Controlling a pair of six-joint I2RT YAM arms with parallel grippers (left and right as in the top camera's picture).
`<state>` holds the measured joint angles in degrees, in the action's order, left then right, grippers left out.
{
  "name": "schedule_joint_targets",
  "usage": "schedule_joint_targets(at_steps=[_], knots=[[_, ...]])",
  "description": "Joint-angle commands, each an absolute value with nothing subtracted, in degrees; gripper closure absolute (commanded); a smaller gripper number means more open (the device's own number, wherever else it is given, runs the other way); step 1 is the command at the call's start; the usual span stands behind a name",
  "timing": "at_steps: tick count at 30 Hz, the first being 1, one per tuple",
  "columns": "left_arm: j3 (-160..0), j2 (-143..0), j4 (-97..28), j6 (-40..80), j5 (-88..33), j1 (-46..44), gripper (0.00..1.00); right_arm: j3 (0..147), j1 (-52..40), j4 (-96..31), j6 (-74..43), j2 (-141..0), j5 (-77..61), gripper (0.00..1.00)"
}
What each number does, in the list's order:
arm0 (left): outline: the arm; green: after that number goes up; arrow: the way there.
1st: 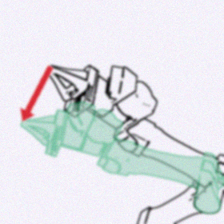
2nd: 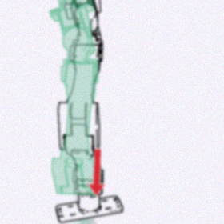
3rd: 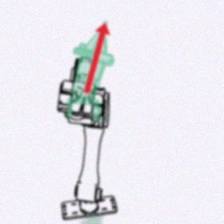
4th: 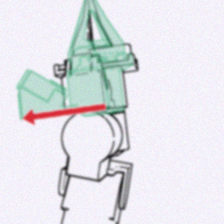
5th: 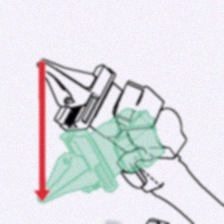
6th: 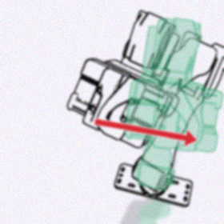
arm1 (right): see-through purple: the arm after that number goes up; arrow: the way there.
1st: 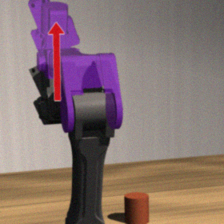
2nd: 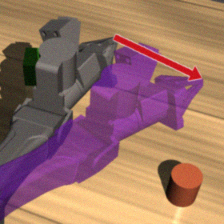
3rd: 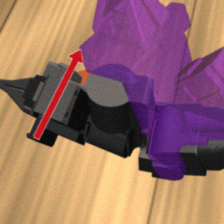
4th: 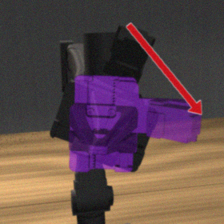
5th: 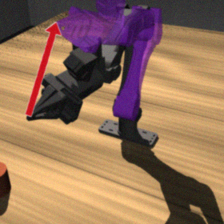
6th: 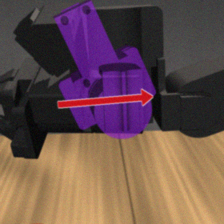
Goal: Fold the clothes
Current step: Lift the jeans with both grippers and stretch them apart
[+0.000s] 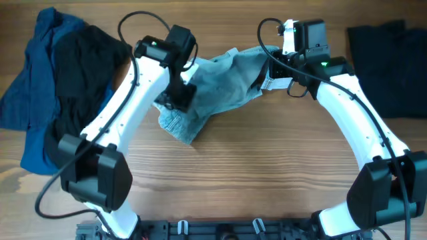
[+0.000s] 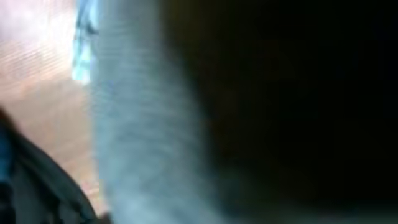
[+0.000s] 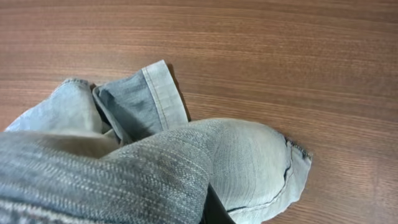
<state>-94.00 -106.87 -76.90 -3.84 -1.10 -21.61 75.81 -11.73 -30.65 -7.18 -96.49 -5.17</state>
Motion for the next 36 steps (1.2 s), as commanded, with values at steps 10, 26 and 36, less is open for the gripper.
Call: schedule_joint_targets(at_steps=[10,26,36], knots=[[-104.8,-106.7,-76.9,-4.1,3.1,-16.0,0.96,84.1,-9.0,-36.4,-4.9,-84.5,-6.5,0.96],[-137.8,-93.3,-75.9,-3.4,3.1,-21.2,0.96,101.3,-8.8,-50.7,-0.9,-64.9,8.5,0.96],[-138.9,-81.5,-72.9,-3.4,3.1,-30.8,0.96,104.5,-8.8,-55.4,0.0,-55.0,10.5,0.96]])
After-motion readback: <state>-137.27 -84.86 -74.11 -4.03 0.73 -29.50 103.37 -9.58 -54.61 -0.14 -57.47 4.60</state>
